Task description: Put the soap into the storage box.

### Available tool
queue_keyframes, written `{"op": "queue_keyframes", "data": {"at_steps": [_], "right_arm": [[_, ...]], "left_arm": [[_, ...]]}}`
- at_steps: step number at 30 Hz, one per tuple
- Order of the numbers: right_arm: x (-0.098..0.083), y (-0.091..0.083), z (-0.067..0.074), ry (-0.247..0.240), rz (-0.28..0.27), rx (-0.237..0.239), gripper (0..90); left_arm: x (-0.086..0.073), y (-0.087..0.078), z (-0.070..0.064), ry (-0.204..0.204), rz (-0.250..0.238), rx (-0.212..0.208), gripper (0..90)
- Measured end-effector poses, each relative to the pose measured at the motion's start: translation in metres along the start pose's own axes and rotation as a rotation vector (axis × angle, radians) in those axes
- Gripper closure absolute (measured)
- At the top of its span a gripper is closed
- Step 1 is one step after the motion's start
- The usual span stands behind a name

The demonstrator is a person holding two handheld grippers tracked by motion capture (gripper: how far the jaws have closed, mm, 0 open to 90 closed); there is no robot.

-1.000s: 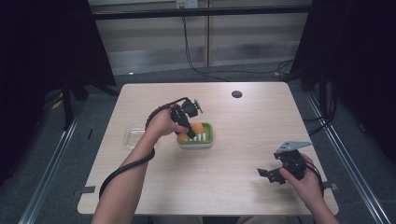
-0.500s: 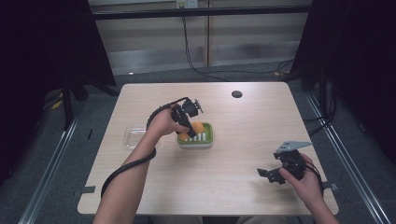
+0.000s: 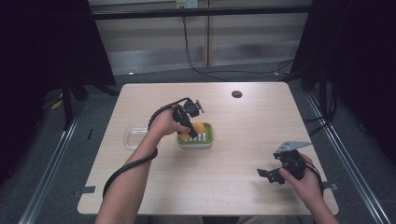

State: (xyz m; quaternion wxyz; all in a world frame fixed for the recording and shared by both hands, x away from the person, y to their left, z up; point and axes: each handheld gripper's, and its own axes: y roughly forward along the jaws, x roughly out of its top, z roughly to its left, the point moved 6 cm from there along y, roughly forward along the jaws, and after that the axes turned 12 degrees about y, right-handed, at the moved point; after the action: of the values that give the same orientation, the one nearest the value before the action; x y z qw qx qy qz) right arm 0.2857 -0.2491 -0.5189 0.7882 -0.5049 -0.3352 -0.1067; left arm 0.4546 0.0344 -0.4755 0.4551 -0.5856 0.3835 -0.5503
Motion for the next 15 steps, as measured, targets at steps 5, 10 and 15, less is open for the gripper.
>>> {"op": "queue_keyframes", "data": {"at_steps": [5, 10, 15], "right_arm": [[-0.001, -0.001, 0.000, 0.000, 0.004, -0.001, 2.5], [-0.001, -0.001, -0.001, 0.005, 0.005, -0.006, 2.5], [0.000, 0.000, -0.001, -0.004, 0.000, 0.001, 2.5]], "left_arm": [[-0.001, 0.003, 0.000, 0.000, 0.013, -0.012, 49.8], [-0.001, 0.007, 0.000, 0.004, 0.012, -0.013, 49.7], [-0.001, 0.011, 0.001, 0.000, 0.004, -0.002, 49.8]]}}
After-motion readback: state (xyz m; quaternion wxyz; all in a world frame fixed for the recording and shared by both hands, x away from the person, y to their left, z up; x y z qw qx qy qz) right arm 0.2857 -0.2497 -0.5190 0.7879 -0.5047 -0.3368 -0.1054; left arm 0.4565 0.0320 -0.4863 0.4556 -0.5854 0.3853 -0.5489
